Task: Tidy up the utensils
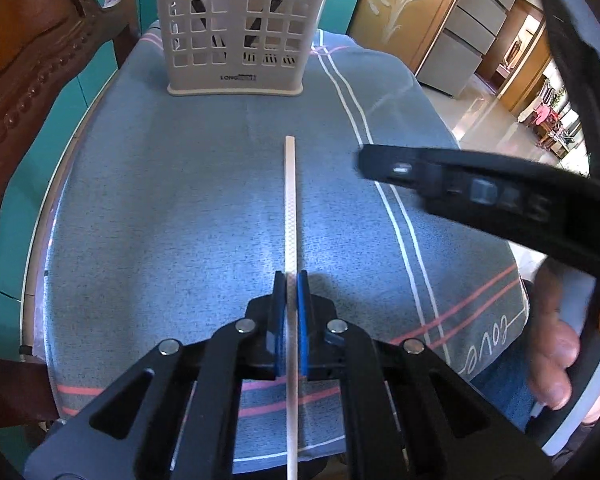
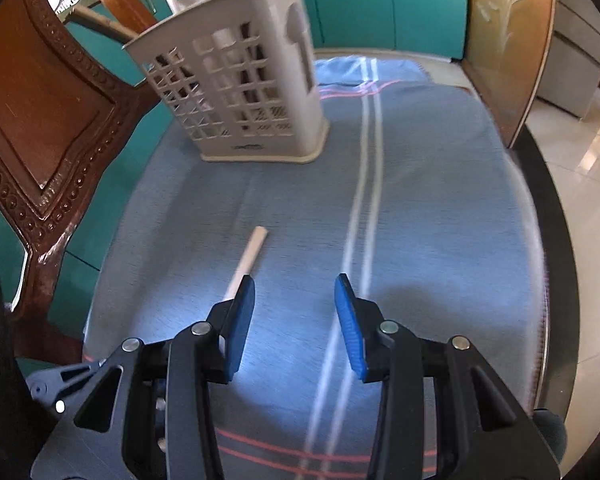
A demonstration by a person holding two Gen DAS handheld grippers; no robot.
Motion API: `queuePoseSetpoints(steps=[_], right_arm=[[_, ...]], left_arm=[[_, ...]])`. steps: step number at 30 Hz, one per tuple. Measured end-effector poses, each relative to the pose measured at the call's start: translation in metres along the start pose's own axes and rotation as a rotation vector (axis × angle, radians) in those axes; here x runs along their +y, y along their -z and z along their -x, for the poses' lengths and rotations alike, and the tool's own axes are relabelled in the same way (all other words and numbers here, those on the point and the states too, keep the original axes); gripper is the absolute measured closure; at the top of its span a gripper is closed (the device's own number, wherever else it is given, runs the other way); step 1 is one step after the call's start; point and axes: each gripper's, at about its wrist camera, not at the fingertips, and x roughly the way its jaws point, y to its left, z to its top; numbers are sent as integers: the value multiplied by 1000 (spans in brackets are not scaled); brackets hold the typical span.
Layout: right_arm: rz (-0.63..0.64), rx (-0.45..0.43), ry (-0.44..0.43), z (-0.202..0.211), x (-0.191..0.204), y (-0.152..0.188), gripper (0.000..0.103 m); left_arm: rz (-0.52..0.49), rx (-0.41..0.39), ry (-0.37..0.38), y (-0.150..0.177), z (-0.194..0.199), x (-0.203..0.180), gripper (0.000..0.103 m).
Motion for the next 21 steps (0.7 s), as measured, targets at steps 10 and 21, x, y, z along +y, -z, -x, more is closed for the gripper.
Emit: queuePoseSetpoints(steps=[10,21], right_arm=[[44,78,34,-41,25,-14,61],[102,42,66,-37,39,-15,96]], left_arm=[[54,10,74,3,9,12,76],[102,-24,46,2,27,34,72]])
